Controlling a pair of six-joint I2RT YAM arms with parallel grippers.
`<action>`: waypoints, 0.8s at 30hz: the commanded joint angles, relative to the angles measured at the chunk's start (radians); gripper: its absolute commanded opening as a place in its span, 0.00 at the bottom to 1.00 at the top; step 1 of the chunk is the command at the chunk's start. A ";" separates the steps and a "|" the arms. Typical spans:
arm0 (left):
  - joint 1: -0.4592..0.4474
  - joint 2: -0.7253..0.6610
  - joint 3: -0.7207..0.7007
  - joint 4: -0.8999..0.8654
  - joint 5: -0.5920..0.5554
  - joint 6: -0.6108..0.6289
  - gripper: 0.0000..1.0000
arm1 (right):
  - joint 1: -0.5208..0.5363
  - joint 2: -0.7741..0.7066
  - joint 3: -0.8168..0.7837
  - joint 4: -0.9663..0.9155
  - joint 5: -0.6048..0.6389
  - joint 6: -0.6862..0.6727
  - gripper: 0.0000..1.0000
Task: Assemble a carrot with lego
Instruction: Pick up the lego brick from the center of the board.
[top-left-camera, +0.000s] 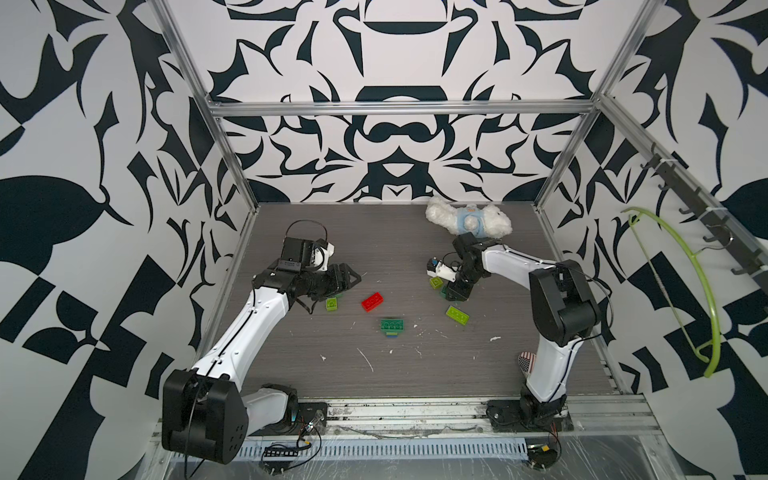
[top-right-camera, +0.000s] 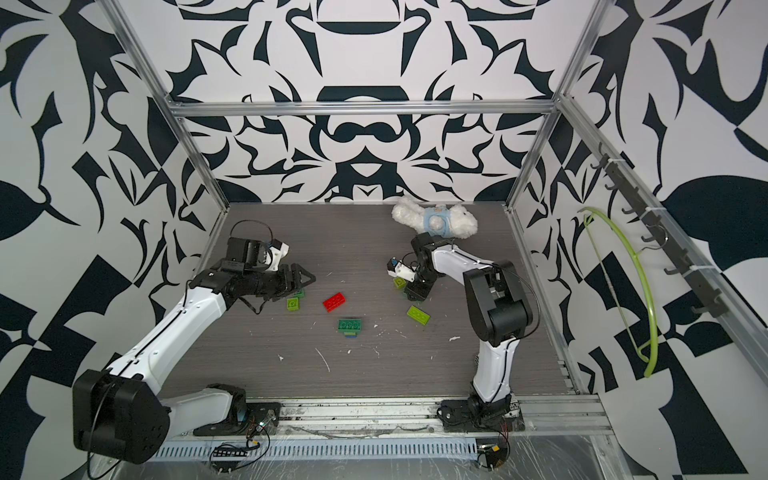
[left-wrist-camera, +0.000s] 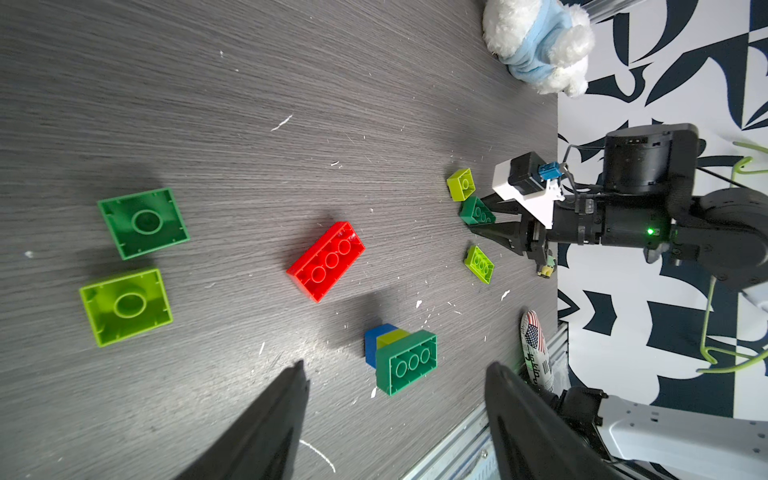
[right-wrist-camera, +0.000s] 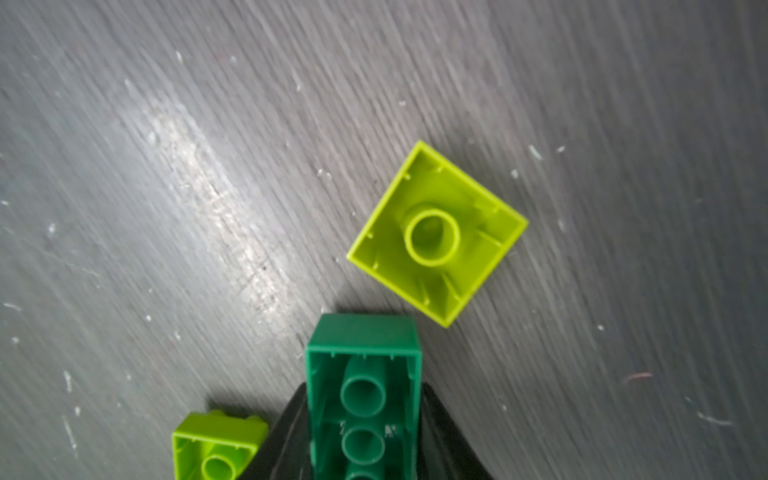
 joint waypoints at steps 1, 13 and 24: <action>-0.003 -0.019 0.000 -0.010 -0.008 0.019 0.75 | -0.001 -0.018 0.023 -0.023 -0.018 0.004 0.35; 0.028 -0.046 0.010 -0.081 -0.053 0.052 0.75 | 0.132 -0.276 0.048 -0.146 -0.092 -0.009 0.27; 0.104 -0.086 -0.016 -0.117 -0.114 0.083 0.75 | 0.481 -0.242 0.202 -0.232 -0.038 -0.010 0.27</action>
